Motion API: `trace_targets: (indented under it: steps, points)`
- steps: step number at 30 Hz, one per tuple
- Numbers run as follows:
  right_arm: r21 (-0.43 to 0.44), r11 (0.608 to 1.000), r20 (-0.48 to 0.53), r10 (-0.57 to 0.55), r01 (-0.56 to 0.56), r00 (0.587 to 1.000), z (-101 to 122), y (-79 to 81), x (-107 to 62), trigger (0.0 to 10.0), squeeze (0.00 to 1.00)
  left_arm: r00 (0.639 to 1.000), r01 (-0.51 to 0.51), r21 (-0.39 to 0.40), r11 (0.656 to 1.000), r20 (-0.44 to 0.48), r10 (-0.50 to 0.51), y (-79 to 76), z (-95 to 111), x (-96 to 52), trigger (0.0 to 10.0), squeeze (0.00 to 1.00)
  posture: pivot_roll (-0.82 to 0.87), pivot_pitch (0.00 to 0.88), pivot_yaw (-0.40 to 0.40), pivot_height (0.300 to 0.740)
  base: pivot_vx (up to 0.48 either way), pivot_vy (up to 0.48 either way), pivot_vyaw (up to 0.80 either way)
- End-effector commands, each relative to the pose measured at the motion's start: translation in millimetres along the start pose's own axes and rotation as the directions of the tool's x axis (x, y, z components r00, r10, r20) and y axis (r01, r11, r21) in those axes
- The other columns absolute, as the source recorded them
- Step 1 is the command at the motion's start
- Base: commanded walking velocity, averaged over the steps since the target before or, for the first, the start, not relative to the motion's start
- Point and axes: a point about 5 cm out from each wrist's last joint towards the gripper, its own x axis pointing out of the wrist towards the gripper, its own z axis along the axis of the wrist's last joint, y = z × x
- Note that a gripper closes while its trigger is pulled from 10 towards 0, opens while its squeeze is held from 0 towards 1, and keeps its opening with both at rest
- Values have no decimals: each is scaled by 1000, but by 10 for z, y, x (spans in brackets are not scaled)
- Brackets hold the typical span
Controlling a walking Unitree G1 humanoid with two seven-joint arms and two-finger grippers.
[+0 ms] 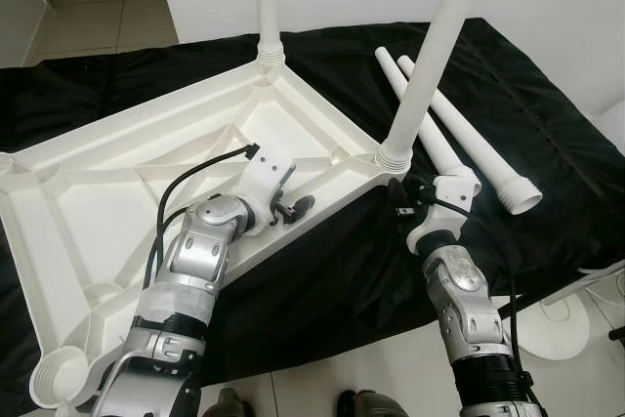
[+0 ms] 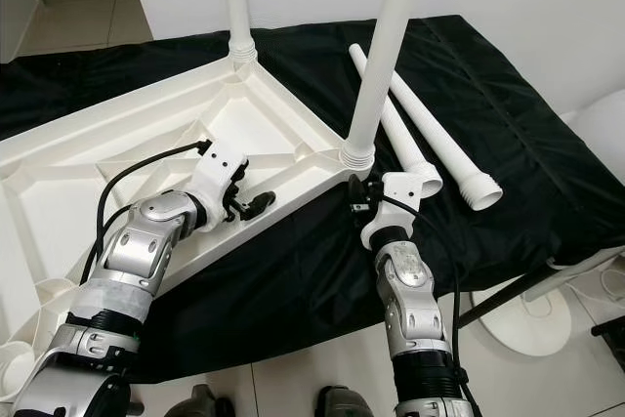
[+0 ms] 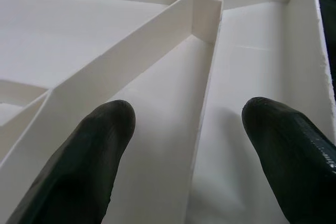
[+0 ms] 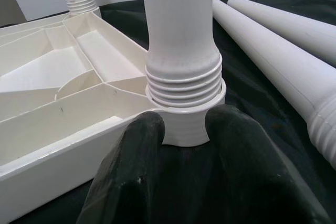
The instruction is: Building children table
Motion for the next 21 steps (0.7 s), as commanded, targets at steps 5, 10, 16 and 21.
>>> trace_targets:
  steps: [5,10,16,21]
  points:
    - [4,1000,-5,6,-6,1000,-24,35,-25,10000,0,926,-364,-21,931,-112,360,203,-183,-52,1059,0,-86,65,28,740,0,0,0]
    - [2,1000,-5,8,-8,1000,-25,43,-16,10000,0,924,-371,-5,929,-105,369,221,-140,-57,0,0,-84,61,29,740,0,0,0]
    - [2,1000,-3,9,-9,1000,-25,50,-4,10000,0,923,-376,12,927,-86,375,242,-81,-57,0,0,-85,57,33,740,0,0,0]
    - [4,1000,-1,7,-7,1000,-25,60,6,10000,0,922,-382,22,924,-66,383,270,-18,-35,0,0,-85,56,36,740,0,0,0]
